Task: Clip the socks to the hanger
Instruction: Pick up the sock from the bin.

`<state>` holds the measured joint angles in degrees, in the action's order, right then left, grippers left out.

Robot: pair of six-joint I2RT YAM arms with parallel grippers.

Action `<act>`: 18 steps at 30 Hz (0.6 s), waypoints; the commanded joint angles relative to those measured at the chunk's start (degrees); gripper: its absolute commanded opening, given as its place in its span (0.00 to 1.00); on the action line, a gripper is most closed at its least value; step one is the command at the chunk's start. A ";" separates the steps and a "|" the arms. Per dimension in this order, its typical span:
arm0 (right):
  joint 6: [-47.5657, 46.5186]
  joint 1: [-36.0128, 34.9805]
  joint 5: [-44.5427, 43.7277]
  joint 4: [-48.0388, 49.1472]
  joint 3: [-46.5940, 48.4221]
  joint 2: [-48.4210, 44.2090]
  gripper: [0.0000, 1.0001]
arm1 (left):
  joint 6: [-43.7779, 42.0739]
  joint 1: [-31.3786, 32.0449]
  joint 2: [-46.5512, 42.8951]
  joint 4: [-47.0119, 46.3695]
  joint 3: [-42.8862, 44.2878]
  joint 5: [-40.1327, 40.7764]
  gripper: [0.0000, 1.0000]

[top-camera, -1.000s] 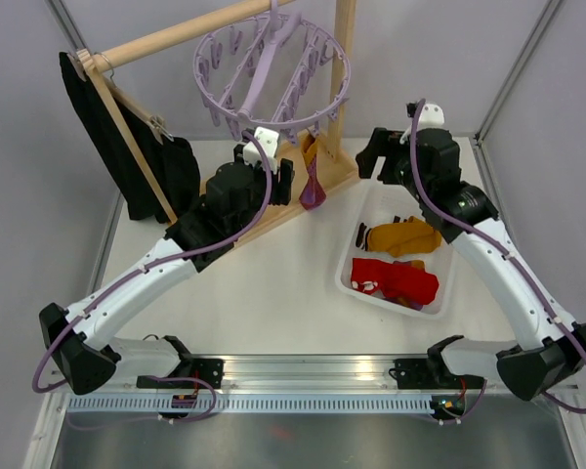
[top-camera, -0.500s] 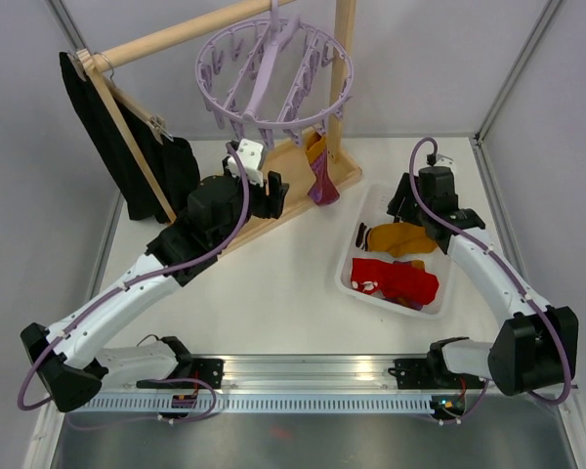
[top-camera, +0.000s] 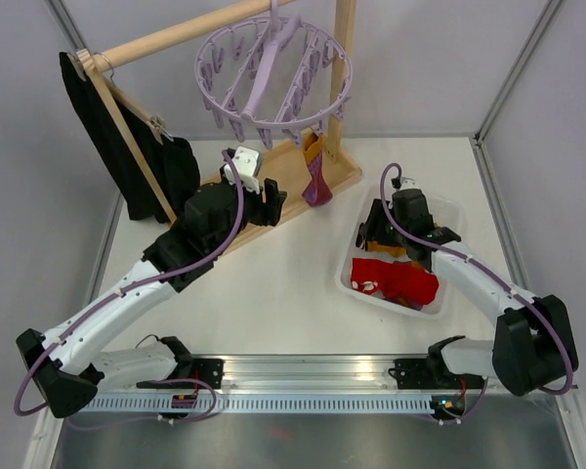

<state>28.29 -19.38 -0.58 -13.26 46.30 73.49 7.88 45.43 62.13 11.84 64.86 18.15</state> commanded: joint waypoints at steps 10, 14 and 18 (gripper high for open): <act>1.41 -1.63 -3.38 6.49 -0.51 4.55 0.50 | 1.88 -0.25 -1.48 0.38 -0.44 -0.40 0.69; 1.24 -1.63 -3.38 7.36 0.10 6.57 0.47 | 1.96 -0.25 -1.40 0.47 -0.52 -0.40 0.69; 1.15 -1.63 -3.82 7.89 0.19 7.98 0.45 | 1.96 -0.25 -1.40 0.64 -0.52 -0.14 0.69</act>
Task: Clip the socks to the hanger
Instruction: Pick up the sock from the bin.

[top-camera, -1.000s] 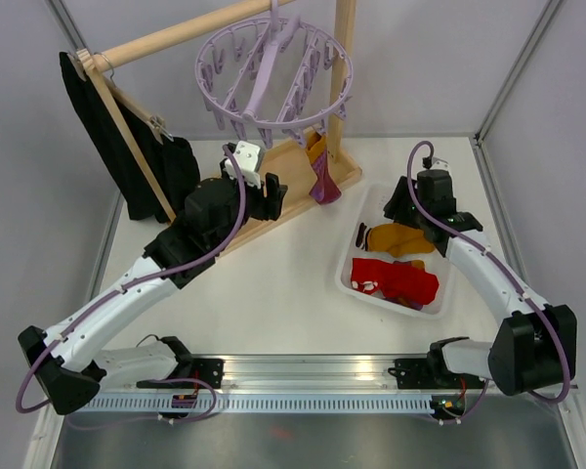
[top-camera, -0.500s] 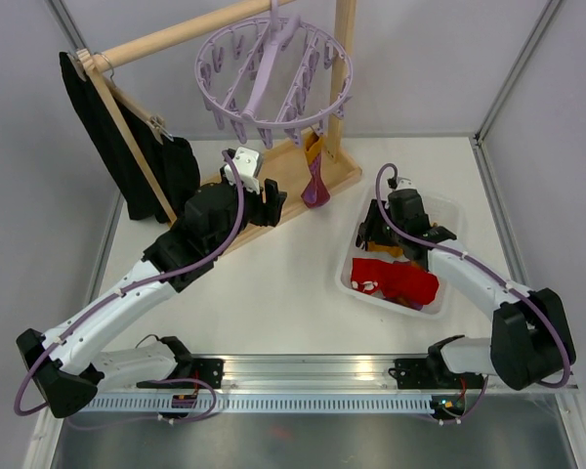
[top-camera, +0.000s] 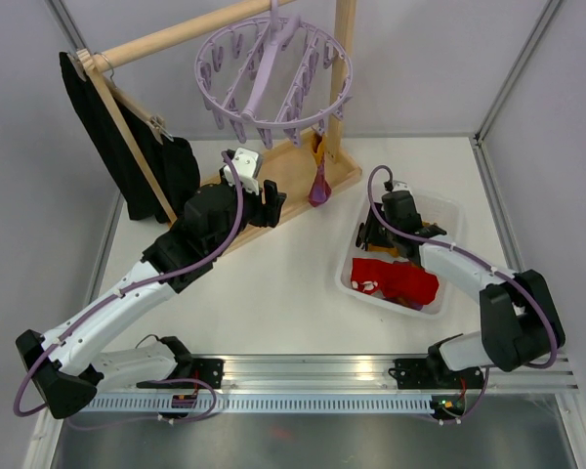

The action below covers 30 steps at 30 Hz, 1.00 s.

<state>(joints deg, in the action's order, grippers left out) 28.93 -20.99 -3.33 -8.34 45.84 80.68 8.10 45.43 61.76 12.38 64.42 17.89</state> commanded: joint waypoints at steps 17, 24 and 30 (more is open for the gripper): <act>-0.01 -0.01 -2.20 4.65 1.62 4.22 0.40 | 2.10 -0.25 -0.23 0.36 -0.18 0.22 0.69; -0.27 -0.01 -2.20 5.35 2.23 5.36 0.34 | 2.71 -0.25 0.12 0.54 -0.35 0.13 0.69; -0.36 -0.10 -2.29 5.61 2.93 5.71 0.22 | 3.24 -0.25 -0.93 -1.31 -2.46 -1.97 0.68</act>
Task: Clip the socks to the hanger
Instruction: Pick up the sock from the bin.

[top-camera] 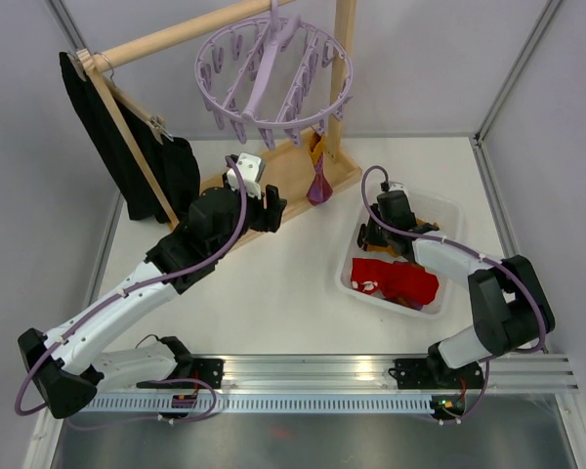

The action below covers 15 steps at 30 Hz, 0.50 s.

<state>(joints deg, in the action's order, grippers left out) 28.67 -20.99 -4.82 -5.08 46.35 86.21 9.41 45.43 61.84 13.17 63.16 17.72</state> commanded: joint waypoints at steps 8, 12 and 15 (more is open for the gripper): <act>-0.28 -0.01 -0.72 -0.01 3.66 -2.36 0.00 | 2.28 0.18 -3.48 -11.64 -7.16 -9.97 0.69; -0.63 -0.01 -0.98 -3.96 6.11 -6.58 0.00 | 1.84 1.85 -3.75 -20.08 -10.68 -12.53 0.68; -0.89 -0.01 -1.59 -8.62 9.10 -10.09 0.00 | 0.61 3.96 -2.00 -25.37 -12.79 -11.48 0.68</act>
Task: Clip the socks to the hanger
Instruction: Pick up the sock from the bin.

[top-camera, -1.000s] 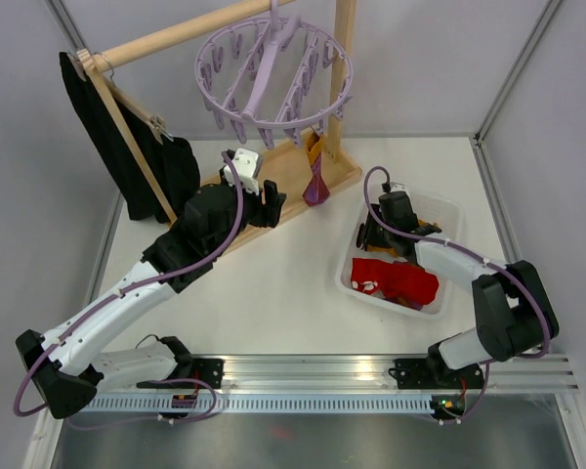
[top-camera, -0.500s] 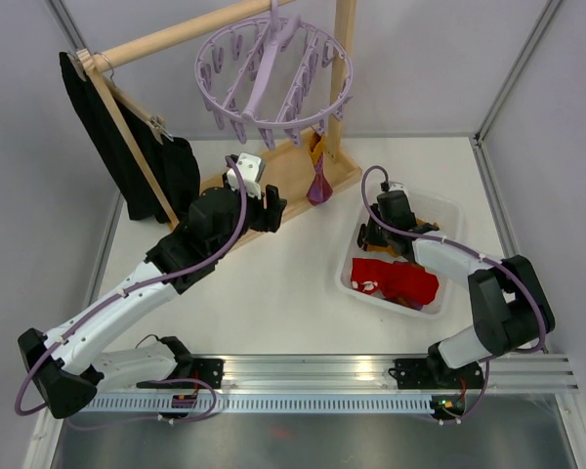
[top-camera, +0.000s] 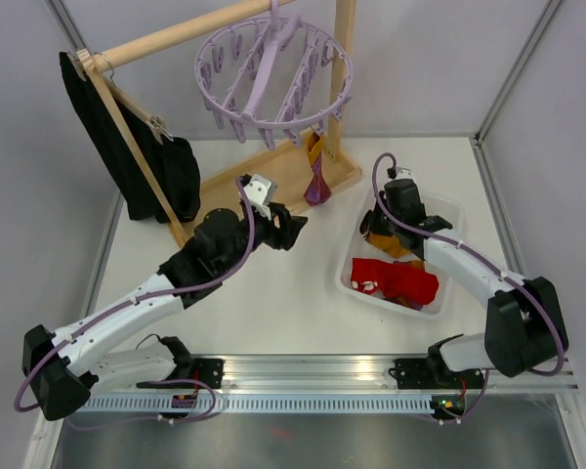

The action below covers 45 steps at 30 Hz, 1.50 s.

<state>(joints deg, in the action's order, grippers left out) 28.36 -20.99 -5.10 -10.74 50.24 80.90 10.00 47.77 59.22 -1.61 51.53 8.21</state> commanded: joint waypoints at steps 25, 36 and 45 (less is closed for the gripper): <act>2.14 0.07 0.36 -20.89 22.80 -13.67 0.00 | -9.73 6.81 30.06 -55.32 -0.90 -2.05 0.67; 2.31 -0.01 1.06 -23.18 25.61 -14.63 0.00 | -11.75 6.81 38.77 -60.00 5.50 -6.80 0.66; 2.40 -0.01 1.85 -23.89 26.75 -14.98 0.00 | -11.58 6.90 42.91 -57.37 10.87 -7.06 0.66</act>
<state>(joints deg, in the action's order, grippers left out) 30.04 -20.99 -4.12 -34.48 74.19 67.64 -0.03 54.46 100.84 -56.71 59.48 2.61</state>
